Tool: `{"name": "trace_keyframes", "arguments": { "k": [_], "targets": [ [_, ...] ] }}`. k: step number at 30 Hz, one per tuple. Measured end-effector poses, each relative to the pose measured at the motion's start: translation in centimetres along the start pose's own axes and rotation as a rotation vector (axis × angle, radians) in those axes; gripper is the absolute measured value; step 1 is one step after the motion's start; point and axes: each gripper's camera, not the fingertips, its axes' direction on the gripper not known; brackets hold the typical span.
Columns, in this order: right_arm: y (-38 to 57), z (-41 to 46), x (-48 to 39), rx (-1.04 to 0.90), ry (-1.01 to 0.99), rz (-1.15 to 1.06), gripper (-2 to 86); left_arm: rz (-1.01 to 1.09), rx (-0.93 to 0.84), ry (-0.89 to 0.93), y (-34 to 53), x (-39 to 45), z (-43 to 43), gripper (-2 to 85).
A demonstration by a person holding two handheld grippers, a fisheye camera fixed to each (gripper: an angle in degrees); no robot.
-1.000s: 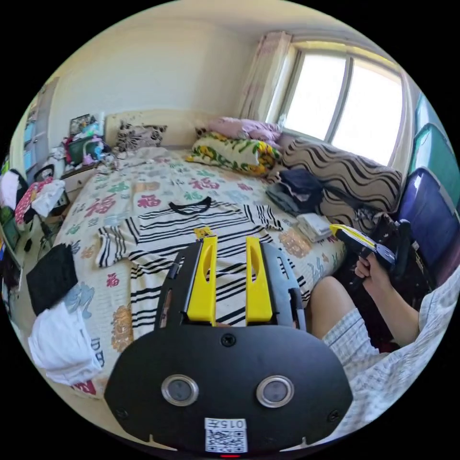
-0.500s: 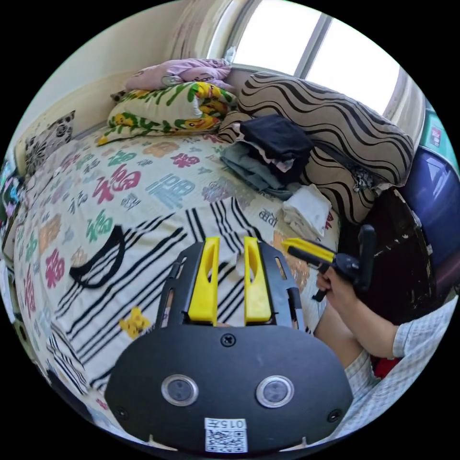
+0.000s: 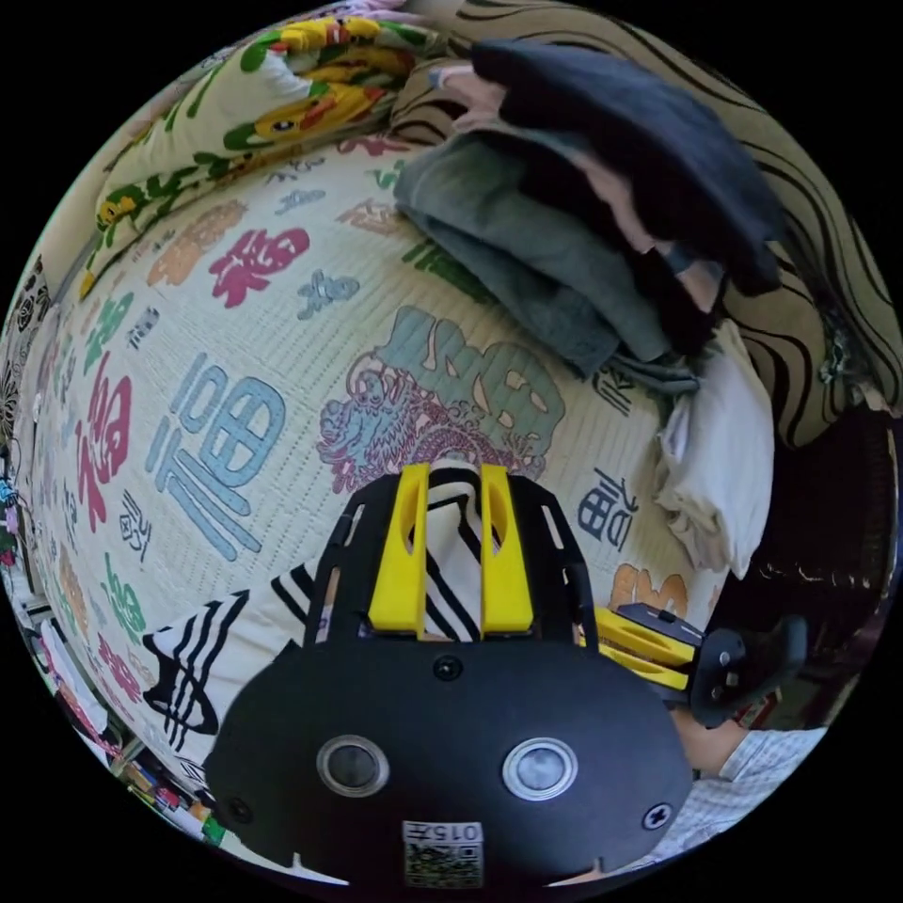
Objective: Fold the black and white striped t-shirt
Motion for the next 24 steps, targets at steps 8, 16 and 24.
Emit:
{"name": "trace_keyframes", "arguments": {
  "k": [8,16,24],
  "targets": [
    [-3.2,-3.0,0.0,0.051,-0.052,-0.007,-0.7,0.003,0.292,0.176,2.9,-5.7,-0.8,1.2],
    [-5.7,-9.9,-9.8,0.177,0.009,-0.356,-0.8,-0.107,0.729,0.459,22.5,-18.7,-6.1,1.0],
    [-4.5,-7.0,-20.4,-0.071,-0.047,-0.609,0.6,-0.560,0.714,0.544,44.2,-28.9,5.4,4.8]
  ]
}}
